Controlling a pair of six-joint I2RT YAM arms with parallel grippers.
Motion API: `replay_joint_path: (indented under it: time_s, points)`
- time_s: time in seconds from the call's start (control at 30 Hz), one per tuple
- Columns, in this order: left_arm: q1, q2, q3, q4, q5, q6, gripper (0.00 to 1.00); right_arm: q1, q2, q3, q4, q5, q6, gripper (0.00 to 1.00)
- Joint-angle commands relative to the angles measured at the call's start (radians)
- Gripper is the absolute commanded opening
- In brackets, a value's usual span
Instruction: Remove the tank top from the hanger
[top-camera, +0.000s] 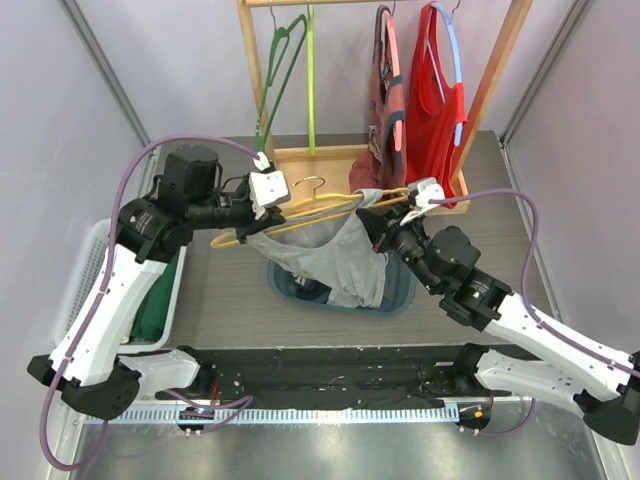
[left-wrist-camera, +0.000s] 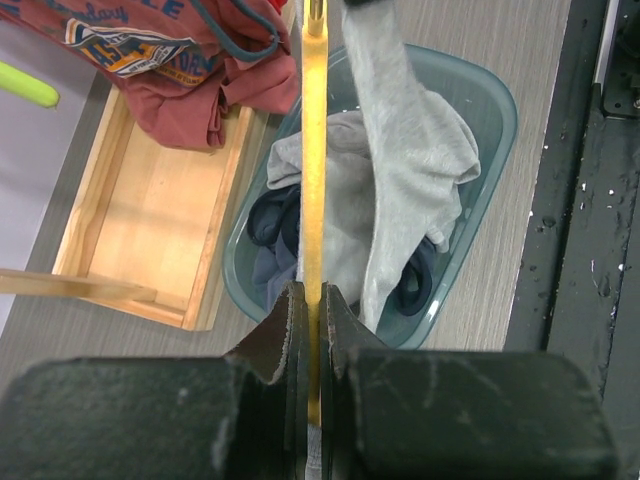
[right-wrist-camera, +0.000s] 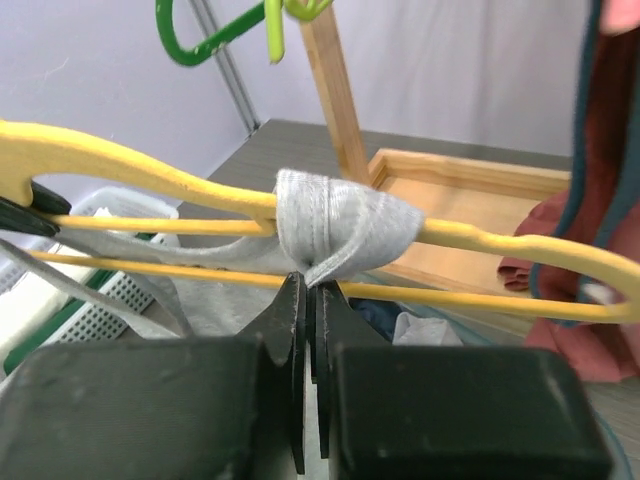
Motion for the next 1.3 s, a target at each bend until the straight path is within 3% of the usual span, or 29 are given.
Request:
replay_joint_path:
  time_s: [0.0,0.33,0.5,0.67,0.83,1.0,1.27]
  points:
    - [-0.002,-0.037,-0.003,0.032,0.013,0.02,0.0,-0.014,-0.098,0.058,-0.006,0.137,-0.038,0.01]
    - [0.0,-0.063,-0.01,-0.003,0.015,0.041,0.0,-0.182,-0.086,0.113,-0.11,0.262,-0.062,0.01]
    - [0.001,-0.085,-0.009,-0.026,0.025,0.058,0.0,-0.328,-0.034,0.141,-0.202,0.199,-0.022,0.01]
    - [0.007,-0.102,-0.006,-0.033,0.024,0.064,0.0,-0.494,-0.005,0.133,-0.256,0.019,0.024,0.01]
    - [0.007,-0.08,0.017,-0.014,0.03,0.069,0.0,-0.502,-0.023,0.095,-0.254,-0.062,-0.011,0.01]
    - [0.007,-0.004,0.109,0.001,0.059,0.06,0.0,-0.502,-0.08,0.073,-0.225,-0.241,-0.078,0.01]
    - [-0.013,0.145,0.289,0.003,0.068,0.031,0.0,-0.502,-0.158,0.032,-0.31,-0.291,-0.108,0.01]
